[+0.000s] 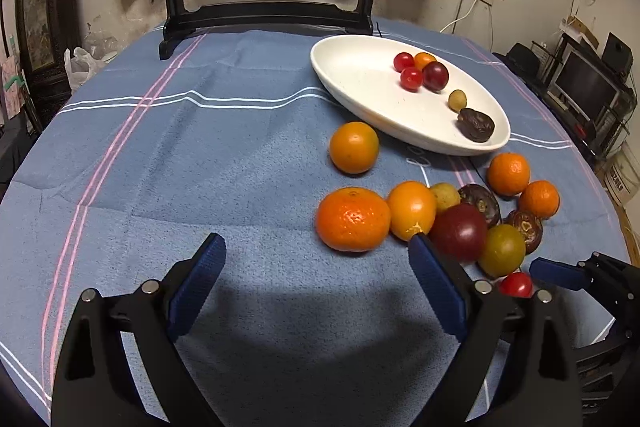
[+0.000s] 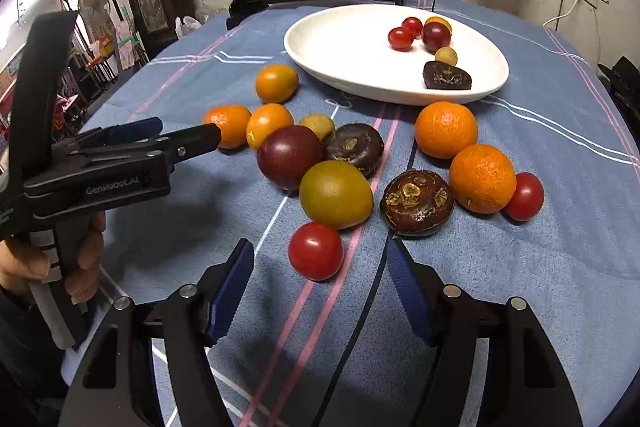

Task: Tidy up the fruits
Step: 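Grasp a red cherry tomato from the pile with the right tool, then grasp a mandarin with the left tool while the right tool holds the tomato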

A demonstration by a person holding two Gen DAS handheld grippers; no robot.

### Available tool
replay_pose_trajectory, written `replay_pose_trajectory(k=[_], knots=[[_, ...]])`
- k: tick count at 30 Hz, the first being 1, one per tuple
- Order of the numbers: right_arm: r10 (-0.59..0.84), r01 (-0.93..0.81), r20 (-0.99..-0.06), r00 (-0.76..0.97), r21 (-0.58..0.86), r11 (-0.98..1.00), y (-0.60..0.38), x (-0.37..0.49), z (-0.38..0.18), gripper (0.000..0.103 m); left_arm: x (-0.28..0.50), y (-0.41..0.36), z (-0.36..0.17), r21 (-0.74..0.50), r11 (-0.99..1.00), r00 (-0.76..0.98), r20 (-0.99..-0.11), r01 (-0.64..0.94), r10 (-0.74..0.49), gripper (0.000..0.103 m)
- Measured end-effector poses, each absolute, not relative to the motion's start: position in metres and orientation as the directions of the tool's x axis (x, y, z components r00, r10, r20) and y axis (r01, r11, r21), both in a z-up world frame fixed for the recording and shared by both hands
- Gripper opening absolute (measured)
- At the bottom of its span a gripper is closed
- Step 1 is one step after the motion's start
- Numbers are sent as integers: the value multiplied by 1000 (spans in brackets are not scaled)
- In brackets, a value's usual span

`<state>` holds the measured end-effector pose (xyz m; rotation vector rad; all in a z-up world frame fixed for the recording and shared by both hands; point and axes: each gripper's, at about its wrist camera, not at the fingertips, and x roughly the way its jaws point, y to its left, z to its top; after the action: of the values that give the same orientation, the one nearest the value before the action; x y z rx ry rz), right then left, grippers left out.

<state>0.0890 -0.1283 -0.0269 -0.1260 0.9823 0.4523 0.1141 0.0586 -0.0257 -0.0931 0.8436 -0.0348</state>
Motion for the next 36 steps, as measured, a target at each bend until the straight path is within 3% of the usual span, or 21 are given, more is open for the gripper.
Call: replay_pose_trajectory(k=[3, 5, 8, 9, 18, 29, 32, 35, 36], knots=[[294, -426, -833, 468, 79, 901, -123, 89, -29, 62, 116, 58, -28, -96, 995, 657, -751, -5, -69, 91], [280, -436, -840, 464, 59, 898, -118, 89, -31, 52, 117, 59, -29, -99, 995, 653, -754, -7, -70, 91], [273, -445, -837, 474, 40, 895, -115, 89, -31, 29, 118, 60, -31, -104, 995, 646, -760, -8, -74, 91], [285, -448, -835, 471, 52, 892, -116, 89, -30, 27, 118, 60, -31, -107, 994, 643, -762, -6, -79, 91], [459, -438, -785, 416, 269, 858, -141, 95, -27, 27, 125, 56, -42, -93, 996, 606, -792, -3, -72, 91], [473, -480, -780, 411, 256, 839, -133, 85, -25, 27, 135, 42, -48, 16, 1000, 585, -811, -6, 17, 91], [476, -484, -777, 413, 256, 837, -133, 84, -24, 28, 140, 39, -47, 30, 1000, 589, -808, -3, 26, 85], [472, -482, -775, 419, 251, 840, -133, 83, -24, 28, 144, 38, -45, 39, 999, 591, -806, -17, 41, 73], [465, -481, -779, 421, 243, 843, -133, 84, -25, 28, 146, 36, -44, 34, 999, 595, -803, -8, 32, 65]])
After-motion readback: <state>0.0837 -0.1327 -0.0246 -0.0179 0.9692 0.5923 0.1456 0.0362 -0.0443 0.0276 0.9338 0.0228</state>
